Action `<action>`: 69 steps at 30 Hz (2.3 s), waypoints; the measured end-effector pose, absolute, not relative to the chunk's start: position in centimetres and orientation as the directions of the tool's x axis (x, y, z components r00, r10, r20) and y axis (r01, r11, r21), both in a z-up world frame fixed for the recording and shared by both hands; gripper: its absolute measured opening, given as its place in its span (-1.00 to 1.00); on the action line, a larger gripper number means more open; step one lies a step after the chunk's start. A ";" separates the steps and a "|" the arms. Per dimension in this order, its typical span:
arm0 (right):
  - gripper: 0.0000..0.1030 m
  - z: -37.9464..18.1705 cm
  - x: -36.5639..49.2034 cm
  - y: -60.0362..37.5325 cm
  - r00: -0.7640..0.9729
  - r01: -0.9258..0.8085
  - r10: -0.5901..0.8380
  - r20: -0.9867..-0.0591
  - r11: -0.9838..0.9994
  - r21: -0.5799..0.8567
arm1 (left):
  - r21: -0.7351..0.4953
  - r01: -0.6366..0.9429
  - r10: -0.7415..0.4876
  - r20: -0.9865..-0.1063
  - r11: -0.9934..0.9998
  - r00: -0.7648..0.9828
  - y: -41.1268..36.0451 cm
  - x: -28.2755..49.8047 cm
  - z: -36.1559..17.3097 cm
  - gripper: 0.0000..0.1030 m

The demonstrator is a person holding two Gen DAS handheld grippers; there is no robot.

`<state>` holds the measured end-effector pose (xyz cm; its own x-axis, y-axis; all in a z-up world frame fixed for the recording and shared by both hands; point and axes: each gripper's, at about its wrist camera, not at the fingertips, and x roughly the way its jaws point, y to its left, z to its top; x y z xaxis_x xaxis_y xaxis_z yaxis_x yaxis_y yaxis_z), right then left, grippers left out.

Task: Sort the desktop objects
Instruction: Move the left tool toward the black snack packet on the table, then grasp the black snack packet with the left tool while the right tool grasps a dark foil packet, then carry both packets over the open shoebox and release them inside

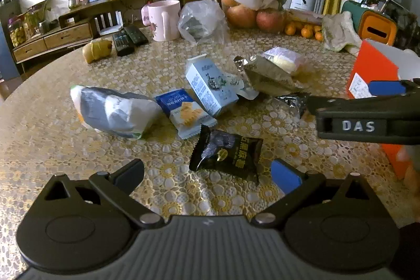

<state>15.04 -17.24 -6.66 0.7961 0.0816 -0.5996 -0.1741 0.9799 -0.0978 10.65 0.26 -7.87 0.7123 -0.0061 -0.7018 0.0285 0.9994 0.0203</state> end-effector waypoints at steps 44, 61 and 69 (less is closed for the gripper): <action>-0.28 -9.2 17.4 -17.9 0.736 -0.197 0.121 -0.666 0.980 -0.040 | 0.009 0.049 -0.029 -0.699 0.999 0.714 -0.7 12.2 -9.5 0.04; -0.30 -1.5 9.9 -21.5 0.797 -0.190 0.163 -0.581 0.982 0.014 | 0.020 0.103 -0.069 -0.619 0.994 0.783 -4.2 8.2 -2.7 0.04; -0.30 2.0 7.3 -24.6 0.841 -0.149 0.132 -0.525 0.989 0.009 | 0.033 0.157 -0.111 -0.568 0.987 0.816 -7.6 6.6 1.1 0.04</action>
<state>7.27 -24.60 1.95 0.8410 0.1316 -0.5248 -0.1488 0.9888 0.0094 6.56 -7.64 1.10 0.8158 -0.1107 -0.5677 0.1569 0.9871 0.0330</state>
